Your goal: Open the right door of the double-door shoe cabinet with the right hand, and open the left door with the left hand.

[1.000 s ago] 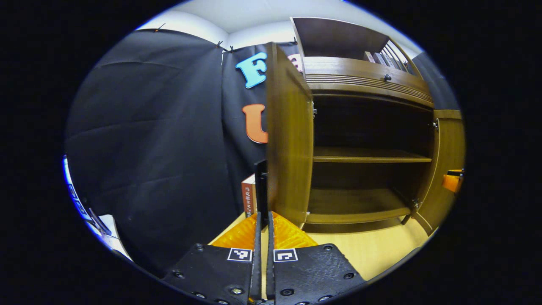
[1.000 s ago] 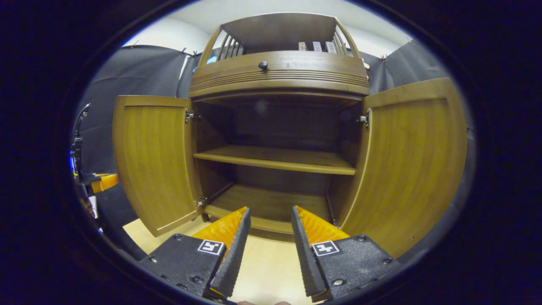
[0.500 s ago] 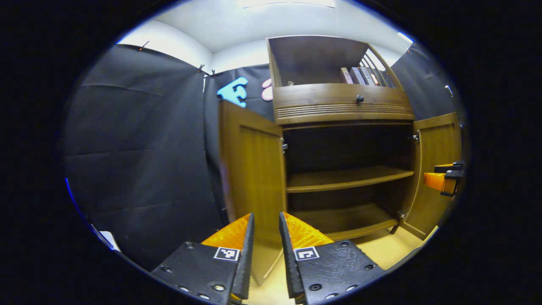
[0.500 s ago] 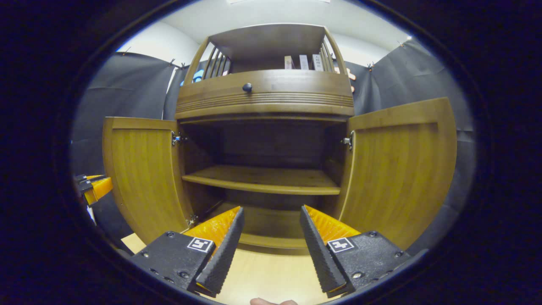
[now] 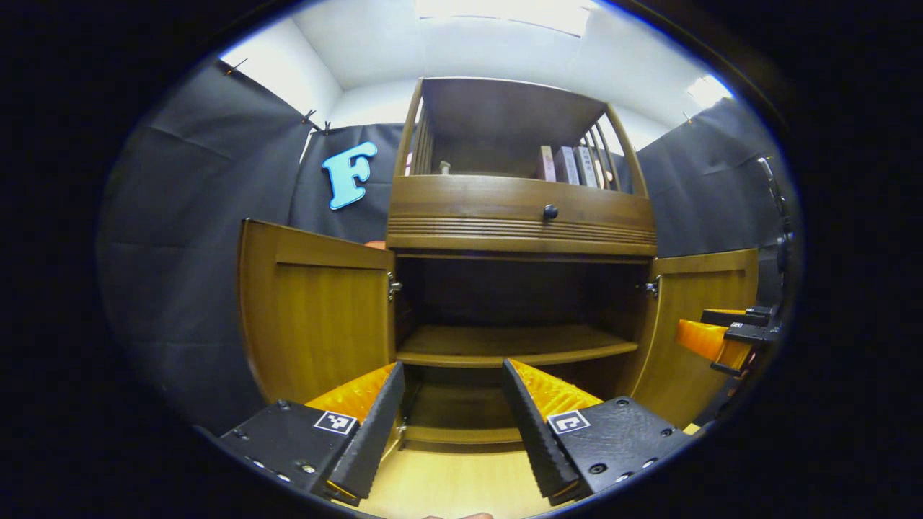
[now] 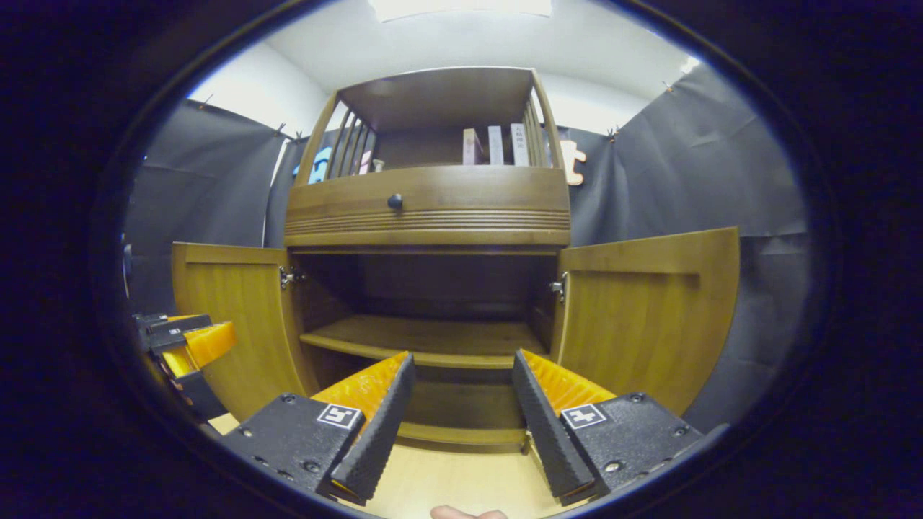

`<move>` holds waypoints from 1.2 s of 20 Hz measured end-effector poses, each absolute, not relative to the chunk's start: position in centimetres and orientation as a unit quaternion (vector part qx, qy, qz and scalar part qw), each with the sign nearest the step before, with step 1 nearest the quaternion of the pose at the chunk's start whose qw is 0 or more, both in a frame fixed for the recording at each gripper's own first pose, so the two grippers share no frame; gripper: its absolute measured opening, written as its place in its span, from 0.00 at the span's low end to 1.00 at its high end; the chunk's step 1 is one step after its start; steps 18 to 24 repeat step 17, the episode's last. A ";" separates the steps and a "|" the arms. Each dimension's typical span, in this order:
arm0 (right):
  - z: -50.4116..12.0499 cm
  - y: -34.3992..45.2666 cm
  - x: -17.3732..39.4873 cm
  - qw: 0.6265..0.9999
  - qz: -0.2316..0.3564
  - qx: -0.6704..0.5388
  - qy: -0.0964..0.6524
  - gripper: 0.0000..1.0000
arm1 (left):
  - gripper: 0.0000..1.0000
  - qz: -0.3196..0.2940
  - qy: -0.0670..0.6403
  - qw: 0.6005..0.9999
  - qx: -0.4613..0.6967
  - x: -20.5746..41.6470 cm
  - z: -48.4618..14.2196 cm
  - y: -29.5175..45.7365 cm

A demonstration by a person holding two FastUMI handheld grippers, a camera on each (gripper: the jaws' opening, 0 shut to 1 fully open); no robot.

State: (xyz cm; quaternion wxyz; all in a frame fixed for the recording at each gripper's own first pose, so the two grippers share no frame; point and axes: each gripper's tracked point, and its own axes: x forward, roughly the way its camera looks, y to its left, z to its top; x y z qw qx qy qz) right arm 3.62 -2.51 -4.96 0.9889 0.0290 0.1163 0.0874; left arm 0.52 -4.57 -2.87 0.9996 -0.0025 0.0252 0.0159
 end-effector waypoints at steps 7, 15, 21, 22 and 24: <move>-4.1 -4.3 3.9 0.991 0.083 0.017 0.100 0.87 | 0.89 0.008 0.002 1.000 0.023 1.1 -1.6 -6.9; -3.7 -4.3 3.8 0.991 0.096 0.022 0.092 0.88 | 0.90 0.020 -0.016 0.999 0.033 1.2 -0.1 -6.7; -3.7 -4.4 3.9 0.991 0.097 0.025 0.093 0.88 | 0.90 0.020 -0.016 0.999 0.028 1.1 -0.1 -6.5; -3.7 -4.4 3.9 0.991 0.097 0.025 0.093 0.88 | 0.90 0.020 -0.016 0.999 0.028 1.1 -0.1 -6.5; -3.7 -4.4 3.9 0.991 0.097 0.025 0.093 0.88 | 0.90 0.020 -0.016 0.999 0.028 1.1 -0.1 -6.5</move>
